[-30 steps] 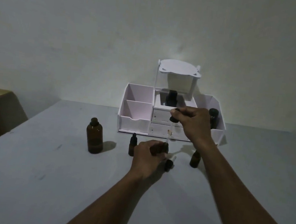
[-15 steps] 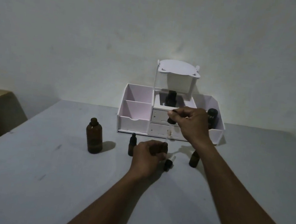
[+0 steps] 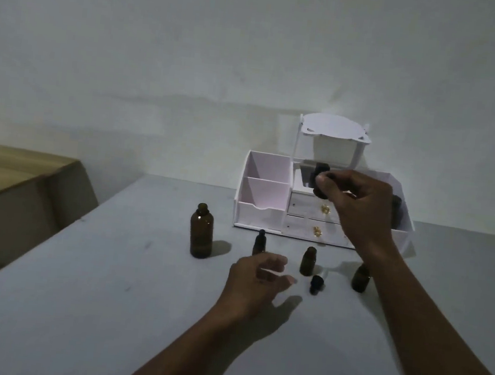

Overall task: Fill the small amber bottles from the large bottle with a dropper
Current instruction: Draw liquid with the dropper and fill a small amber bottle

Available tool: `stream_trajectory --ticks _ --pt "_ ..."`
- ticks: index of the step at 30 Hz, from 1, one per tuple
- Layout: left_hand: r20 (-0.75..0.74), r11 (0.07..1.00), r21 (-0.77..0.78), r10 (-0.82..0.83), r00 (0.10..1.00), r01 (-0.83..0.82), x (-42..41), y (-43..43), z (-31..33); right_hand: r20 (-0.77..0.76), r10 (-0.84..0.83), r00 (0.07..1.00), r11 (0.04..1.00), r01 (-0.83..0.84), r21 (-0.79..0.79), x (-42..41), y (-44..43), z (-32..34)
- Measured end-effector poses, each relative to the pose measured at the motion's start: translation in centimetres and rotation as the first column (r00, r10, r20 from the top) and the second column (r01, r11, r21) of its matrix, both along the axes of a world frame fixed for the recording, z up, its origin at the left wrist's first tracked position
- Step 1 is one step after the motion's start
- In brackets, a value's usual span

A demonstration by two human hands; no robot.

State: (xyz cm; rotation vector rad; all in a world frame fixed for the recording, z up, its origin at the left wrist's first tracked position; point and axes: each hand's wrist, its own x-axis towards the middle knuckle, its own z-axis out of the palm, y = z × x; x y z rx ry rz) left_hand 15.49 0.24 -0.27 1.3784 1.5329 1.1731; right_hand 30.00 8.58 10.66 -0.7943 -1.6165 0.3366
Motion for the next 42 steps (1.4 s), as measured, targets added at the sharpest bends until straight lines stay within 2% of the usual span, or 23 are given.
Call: stream_trajectory --ticks 2,4,6,10,12,20,24,28,33,38,42 --pt "0.022 1.0 0.017 -0.013 1.0 0.013 -2.5 -1.4 0.5 -0.033 0.074 0.997 0.997 -0.074 -0.012 -1.4 -0.8 0.2" --pt "-0.017 0.999 0.05 0.019 1.0 -0.018 -5.5 -2.5 0.4 -0.059 0.141 0.988 0.989 -0.143 -0.024 -3.2 -1.3 0.3" --pt "-0.065 0.991 0.086 0.104 0.992 -0.098 -8.2 -3.3 0.5 -0.097 0.186 0.978 0.98 -0.191 -0.05 -5.0 -1.5 0.3" --pt "-0.046 0.944 0.092 0.32 0.946 -0.315 -12.9 -3.0 0.1 -0.19 0.211 0.959 0.969 -0.231 -0.088 -8.5 -1.1 0.0" --pt "-0.032 0.923 0.083 0.378 0.925 -0.375 -14.6 -2.0 -0.4 -0.219 0.213 0.952 0.964 -0.241 -0.111 -10.1 -0.8 -0.1" --pt "0.103 0.929 0.086 0.352 0.93 -0.361 -15.3 2.0 -0.9 -0.21 0.196 0.958 0.953 -0.237 -0.191 -13.4 0.7 -1.3" --pt "0.119 0.938 0.113 0.316 0.941 -0.329 -15.0 2.9 -1.2 -0.246 0.236 0.94 0.939 -0.286 -0.192 -14.0 0.9 -1.4" --pt "0.104 0.947 0.098 0.296 0.95 -0.306 -15.0 2.9 -1.2 -0.145 0.216 0.965 0.959 -0.238 -0.154 -14.8 1.2 -1.6" --pt "0.163 0.952 0.03 0.295 0.941 -0.304 -14.5 2.7 -1.3 -0.048 0.231 0.972 0.963 -0.235 -0.131 -16.1 1.1 -1.9" --pt "0.164 0.953 0.052 0.286 0.944 -0.297 -14.8 2.6 -1.2 0.093 0.267 0.959 0.947 -0.243 -0.211 -17.3 1.0 -3.8" --pt "0.159 0.96 0.07 0.258 0.953 -0.271 -14.8 2.5 -1.2 0.145 0.259 0.955 0.941 -0.216 -0.262 -17.5 1.3 -5.4"
